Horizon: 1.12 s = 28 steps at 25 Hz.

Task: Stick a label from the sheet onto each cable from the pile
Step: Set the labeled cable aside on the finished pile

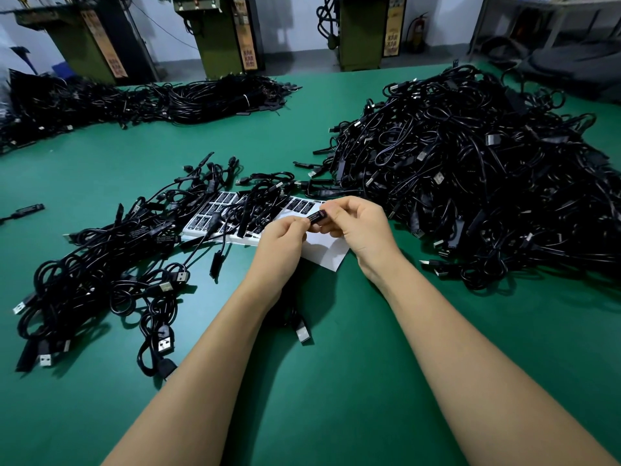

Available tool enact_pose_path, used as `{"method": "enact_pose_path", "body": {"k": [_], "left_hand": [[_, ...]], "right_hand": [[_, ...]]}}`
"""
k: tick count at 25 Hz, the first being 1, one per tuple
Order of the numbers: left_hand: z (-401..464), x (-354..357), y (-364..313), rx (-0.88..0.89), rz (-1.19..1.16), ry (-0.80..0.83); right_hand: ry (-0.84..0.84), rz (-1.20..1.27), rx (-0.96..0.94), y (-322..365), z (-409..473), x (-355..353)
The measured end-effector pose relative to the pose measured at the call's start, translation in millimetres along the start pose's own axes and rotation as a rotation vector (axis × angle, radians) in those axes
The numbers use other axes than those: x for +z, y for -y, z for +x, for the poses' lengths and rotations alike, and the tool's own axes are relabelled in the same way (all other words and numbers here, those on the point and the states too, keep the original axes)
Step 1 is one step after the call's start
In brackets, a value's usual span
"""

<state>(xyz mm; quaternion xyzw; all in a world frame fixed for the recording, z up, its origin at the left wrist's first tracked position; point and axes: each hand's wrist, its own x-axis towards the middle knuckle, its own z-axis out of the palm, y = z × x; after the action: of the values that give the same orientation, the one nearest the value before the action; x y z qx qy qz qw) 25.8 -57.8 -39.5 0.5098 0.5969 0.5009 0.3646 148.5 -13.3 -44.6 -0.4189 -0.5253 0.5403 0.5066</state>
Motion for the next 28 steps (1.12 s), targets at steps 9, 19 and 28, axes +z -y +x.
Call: {"method": "enact_pose_path", "body": {"k": [9, 19, 28], "left_hand": [[1, -6, 2, 0.003, 0.079, 0.086], [2, -79, -32, -0.144, 0.014, -0.305], [33, -210, -25, -0.285, 1.156, -0.404]], "right_hand": [[0.093, -0.081, -0.065, -3, -1, -2], [-0.031, 0.074, 0.068, 4, 3, -8], [-0.039, 0.027, 0.079, 5, 2, -7]]}}
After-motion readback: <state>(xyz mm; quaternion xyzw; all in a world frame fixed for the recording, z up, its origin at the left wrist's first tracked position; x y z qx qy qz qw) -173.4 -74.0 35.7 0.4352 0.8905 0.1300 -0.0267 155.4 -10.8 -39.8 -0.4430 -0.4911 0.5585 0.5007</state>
